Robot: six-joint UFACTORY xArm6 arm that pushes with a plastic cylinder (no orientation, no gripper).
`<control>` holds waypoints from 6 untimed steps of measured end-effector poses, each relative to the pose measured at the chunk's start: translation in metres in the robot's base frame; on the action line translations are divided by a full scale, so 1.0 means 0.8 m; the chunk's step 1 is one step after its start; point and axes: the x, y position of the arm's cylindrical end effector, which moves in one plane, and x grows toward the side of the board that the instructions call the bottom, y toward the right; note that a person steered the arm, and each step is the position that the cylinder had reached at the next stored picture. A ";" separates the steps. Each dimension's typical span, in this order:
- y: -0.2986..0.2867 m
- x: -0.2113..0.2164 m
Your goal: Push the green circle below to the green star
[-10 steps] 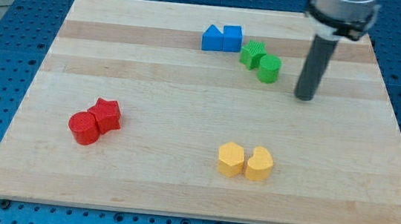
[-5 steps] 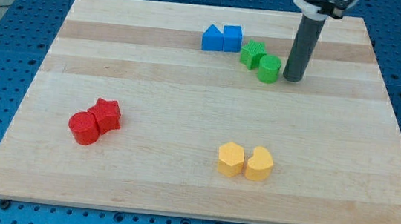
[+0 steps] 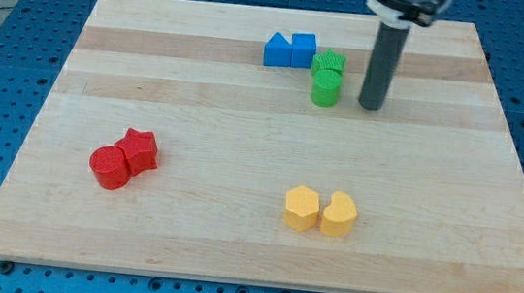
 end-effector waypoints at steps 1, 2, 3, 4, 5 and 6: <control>-0.049 0.033; -0.157 0.027; -0.188 0.011; -0.188 -0.006; -0.182 -0.017; -0.164 -0.017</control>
